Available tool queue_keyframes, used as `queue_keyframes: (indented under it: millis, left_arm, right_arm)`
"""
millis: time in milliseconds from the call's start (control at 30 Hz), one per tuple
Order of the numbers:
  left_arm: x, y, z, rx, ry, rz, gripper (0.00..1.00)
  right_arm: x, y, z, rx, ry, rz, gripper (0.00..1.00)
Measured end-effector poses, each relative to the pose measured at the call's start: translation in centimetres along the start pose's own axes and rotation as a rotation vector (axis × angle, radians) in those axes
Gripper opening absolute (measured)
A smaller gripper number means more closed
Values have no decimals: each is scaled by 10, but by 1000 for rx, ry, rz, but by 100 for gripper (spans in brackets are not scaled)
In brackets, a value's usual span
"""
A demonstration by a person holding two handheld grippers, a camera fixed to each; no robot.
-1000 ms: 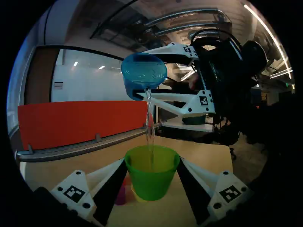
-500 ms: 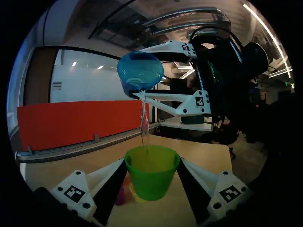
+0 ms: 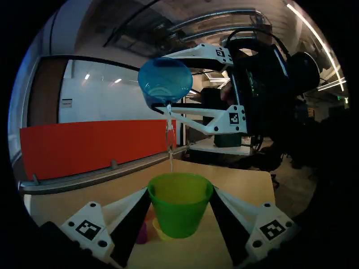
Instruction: Pour water
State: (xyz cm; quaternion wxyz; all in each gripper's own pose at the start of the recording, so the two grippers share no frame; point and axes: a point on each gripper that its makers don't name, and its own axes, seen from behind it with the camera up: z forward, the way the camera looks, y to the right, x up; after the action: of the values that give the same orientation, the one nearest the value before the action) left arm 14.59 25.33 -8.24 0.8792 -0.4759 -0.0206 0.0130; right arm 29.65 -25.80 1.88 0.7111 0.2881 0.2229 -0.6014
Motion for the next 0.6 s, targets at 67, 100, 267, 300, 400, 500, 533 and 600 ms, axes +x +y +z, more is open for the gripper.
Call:
queue_keyframes:
  millis: [67,100,267,300,400,500,533,600]
  left_arm:
    - [0,0,0,1,2,0,87]
    - [0,0,0,2,2,0,87]
    - [0,1,1,2,2,-1,87]
    - [0,1,1,2,2,-1,87]
    - [1,0,1,3,4,-1,87]
    - [2,0,1,3,7,-3,87]
    - [3,0,1,4,9,-4,87]
    - [4,0,1,4,13,-7,87]
  right_arm:
    - [1,2,0,-4,0,-9,91]
    - [1,2,0,-5,0,-14,91]
    - [1,5,0,-9,-1,-37,91]
    - [2,5,0,-10,0,-41,91]
    - [3,6,-1,-13,0,-54,91]
    - [4,7,-1,-13,-1,-68,91]
    - [4,8,-2,-14,-1,-73,91]
    - [5,9,-2,-16,-1,-82,91]
